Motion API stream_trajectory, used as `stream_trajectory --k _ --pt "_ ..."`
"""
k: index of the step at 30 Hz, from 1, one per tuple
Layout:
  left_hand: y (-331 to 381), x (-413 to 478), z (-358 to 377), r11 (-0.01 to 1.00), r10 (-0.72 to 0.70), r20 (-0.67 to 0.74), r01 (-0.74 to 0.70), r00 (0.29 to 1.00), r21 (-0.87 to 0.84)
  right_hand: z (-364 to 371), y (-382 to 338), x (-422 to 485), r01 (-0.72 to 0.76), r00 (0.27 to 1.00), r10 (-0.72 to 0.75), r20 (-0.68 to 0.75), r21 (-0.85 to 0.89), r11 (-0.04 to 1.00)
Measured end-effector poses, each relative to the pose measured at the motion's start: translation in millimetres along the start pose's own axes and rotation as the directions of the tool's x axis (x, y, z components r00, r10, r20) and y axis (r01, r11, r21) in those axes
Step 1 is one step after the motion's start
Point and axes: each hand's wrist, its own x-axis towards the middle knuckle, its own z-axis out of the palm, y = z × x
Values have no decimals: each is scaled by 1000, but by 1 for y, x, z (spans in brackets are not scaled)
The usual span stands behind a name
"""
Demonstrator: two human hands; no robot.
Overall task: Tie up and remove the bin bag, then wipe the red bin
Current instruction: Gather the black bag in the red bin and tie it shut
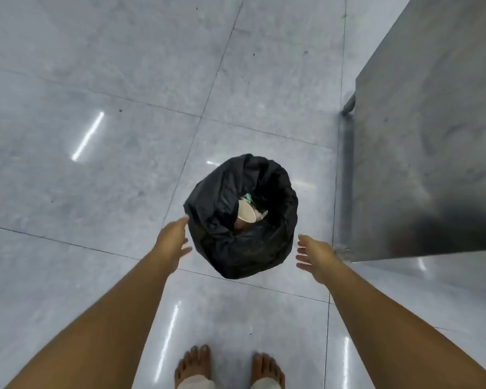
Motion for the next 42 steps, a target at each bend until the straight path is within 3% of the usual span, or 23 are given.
stream_trajectory --k 3,5,9,12,14,15,18,20,23,26,28,30,32,34,36,38,40,42 --pt "-2 28 21 1000 -25 -34 25 999 7 8 -3 32 -73 997 72 34 45 996" --pt "-10 41 34 992 -126 -22 126 992 -16 14 -1 47 -173 980 158 118 133 976" --pt "-39 46 43 934 -322 132 337 937 -117 24 13 61 -256 940 158 303 318 913" --pt "-48 38 43 904 -291 267 356 919 -238 24 17 60 -200 971 132 198 380 903" --pt "-44 34 41 925 -291 194 327 937 -195 16 14 55 -167 984 129 119 409 897" --pt "-43 33 39 943 -288 93 299 953 -147 10 12 54 -147 989 125 79 412 899" --pt "-33 25 30 992 -86 -247 105 965 66 -7 -3 43 -66 995 87 -44 357 932" --pt "-21 14 23 977 122 -321 -56 939 206 -14 -14 33 -1 992 40 -120 312 950" --pt "-1 -3 15 899 347 -333 -210 877 385 -16 -37 17 119 968 -59 -245 237 964" --pt "21 -12 12 777 525 -299 -305 797 551 -12 -59 7 295 894 -252 -371 63 953" --pt "33 -11 13 689 624 -295 -331 724 645 -9 -73 6 393 832 -380 -404 -54 918" --pt "44 -2 11 663 666 -319 -340 674 667 -5 -85 10 424 809 -433 -398 -116 898" --pt "55 13 11 687 639 -317 -334 701 646 -3 -96 17 376 836 -385 -390 -103 921" --pt "65 33 13 731 528 -245 -288 813 619 -4 -104 32 278 896 -265 -355 -16 961" --pt "77 54 18 831 304 -159 -180 939 526 -9 -109 52 148 960 -134 -245 40 988" --pt "88 74 23 927 0 -39 15 999 374 -15 -112 73 49 992 -51 -112 -16 999" --pt "92 97 28 883 -125 63 82 990 462 -17 -115 94 22 1000 -24 -7 -136 990" --pt "94 111 33 768 -128 95 38 987 640 -14 -121 110 20 999 -9 42 -270 963"
